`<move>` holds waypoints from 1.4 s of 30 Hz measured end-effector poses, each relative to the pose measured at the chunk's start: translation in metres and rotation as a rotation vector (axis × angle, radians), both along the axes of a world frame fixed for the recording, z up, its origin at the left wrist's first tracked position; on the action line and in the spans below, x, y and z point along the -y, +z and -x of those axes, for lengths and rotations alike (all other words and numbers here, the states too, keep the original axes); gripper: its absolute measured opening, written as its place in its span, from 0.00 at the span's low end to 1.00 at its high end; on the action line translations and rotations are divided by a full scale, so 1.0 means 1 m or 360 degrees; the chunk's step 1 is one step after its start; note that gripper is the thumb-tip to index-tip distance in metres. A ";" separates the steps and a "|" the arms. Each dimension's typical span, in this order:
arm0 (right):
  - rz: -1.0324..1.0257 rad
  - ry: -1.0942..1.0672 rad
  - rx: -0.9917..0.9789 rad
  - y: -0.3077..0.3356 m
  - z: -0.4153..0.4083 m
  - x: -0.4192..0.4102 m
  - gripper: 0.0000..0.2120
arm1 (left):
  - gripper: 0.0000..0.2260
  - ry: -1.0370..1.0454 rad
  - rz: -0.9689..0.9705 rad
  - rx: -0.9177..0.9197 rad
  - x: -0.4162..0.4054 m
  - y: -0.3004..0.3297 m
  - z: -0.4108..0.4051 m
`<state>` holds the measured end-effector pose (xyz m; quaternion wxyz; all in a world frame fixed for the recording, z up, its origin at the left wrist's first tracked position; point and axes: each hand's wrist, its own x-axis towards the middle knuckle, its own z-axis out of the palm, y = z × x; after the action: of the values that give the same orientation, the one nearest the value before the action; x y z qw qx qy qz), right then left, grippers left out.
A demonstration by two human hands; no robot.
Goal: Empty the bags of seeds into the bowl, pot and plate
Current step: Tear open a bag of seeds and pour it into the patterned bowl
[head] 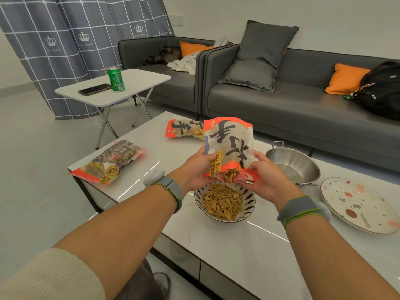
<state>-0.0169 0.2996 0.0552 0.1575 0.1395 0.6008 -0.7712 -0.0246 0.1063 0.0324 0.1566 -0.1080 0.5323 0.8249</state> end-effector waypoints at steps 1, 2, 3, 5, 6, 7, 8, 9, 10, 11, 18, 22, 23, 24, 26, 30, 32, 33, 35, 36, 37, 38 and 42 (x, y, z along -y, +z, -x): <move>-0.0005 -0.0004 -0.0004 0.000 -0.001 0.001 0.31 | 0.17 -0.0001 0.0030 -0.0009 -0.001 -0.001 -0.001; -0.0010 -0.0003 -0.0008 0.000 -0.001 0.002 0.31 | 0.17 0.0002 0.0056 -0.0017 -0.003 -0.002 -0.001; -0.0018 -0.0002 -0.0011 0.000 -0.002 0.002 0.32 | 0.17 0.0008 0.0069 -0.0022 -0.003 -0.003 -0.001; -0.0032 0.0004 -0.0015 0.000 -0.002 0.002 0.32 | 0.18 0.0018 0.0086 -0.0024 -0.004 -0.005 0.000; -0.0038 0.0005 -0.0015 0.000 -0.002 0.002 0.32 | 0.18 0.0022 0.0092 -0.0026 -0.004 -0.005 0.000; -0.0043 0.0006 -0.0016 0.000 -0.003 0.002 0.32 | 0.18 0.0024 0.0096 -0.0028 -0.004 -0.005 0.000; -0.0045 0.0008 -0.0016 0.000 -0.003 0.001 0.32 | 0.18 0.0025 0.0098 -0.0028 -0.004 -0.005 0.000; -0.0046 0.0008 -0.0017 0.000 -0.004 0.001 0.31 | 0.18 0.0023 0.0096 -0.0026 -0.005 -0.005 0.000; -0.0042 0.0010 -0.0018 -0.001 -0.004 0.000 0.31 | 0.17 0.0018 0.0095 -0.0023 -0.005 -0.005 0.000; -0.0035 0.0012 -0.0017 -0.001 -0.004 0.000 0.31 | 0.17 0.0013 0.0097 -0.0017 -0.005 -0.005 0.000; 0.0014 -0.0013 0.0004 -0.002 -0.005 0.002 0.30 | 0.14 0.0106 -0.0031 0.0069 -0.005 -0.003 -0.002; 0.0001 -0.0002 0.0012 -0.003 -0.005 0.005 0.32 | 0.14 0.0122 0.0006 0.0065 -0.003 -0.004 0.001; -0.0010 0.0000 0.0009 -0.003 -0.005 0.007 0.33 | 0.15 0.0118 0.0024 0.0054 -0.004 -0.005 0.002; -0.0023 0.0000 0.0006 -0.004 -0.004 0.009 0.33 | 0.15 0.0111 0.0041 0.0044 -0.006 -0.006 0.002; -0.0033 -0.0001 0.0002 -0.004 -0.004 0.010 0.34 | 0.16 0.0118 0.0083 0.0013 -0.010 -0.005 0.002; -0.0011 -0.0027 0.0007 -0.004 -0.002 0.007 0.34 | 0.17 0.0158 0.0132 0.0013 -0.006 -0.003 0.002; -0.0013 -0.0029 0.0009 -0.003 -0.001 0.004 0.33 | 0.17 0.0135 0.0162 0.0005 -0.005 -0.001 0.002; -0.0019 -0.0027 0.0014 -0.003 -0.001 0.004 0.33 | 0.17 0.0107 0.0194 0.0003 -0.006 -0.001 0.001; -0.0047 -0.0017 0.0015 -0.006 -0.001 0.005 0.33 | 0.16 0.0052 0.0282 0.0001 -0.007 -0.002 0.000; -0.0061 -0.0004 0.0015 -0.007 -0.001 0.006 0.33 | 0.16 0.0032 0.0310 -0.0001 -0.008 -0.003 0.000; -0.0072 0.0005 0.0014 -0.008 -0.002 0.008 0.33 | 0.16 0.0021 0.0328 -0.0007 -0.010 -0.003 0.000; -0.0081 0.0012 0.0010 -0.009 -0.002 0.009 0.33 | 0.17 0.0014 0.0331 -0.0011 -0.011 -0.003 0.000; -0.0045 -0.0007 0.0006 -0.009 0.000 0.010 0.33 | 0.18 0.0038 0.0363 -0.0014 -0.007 -0.002 0.002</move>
<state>-0.0169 0.2891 0.0464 0.1551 0.1445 0.6110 -0.7627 -0.0262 0.1128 0.0306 0.1313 -0.1279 0.6222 0.7611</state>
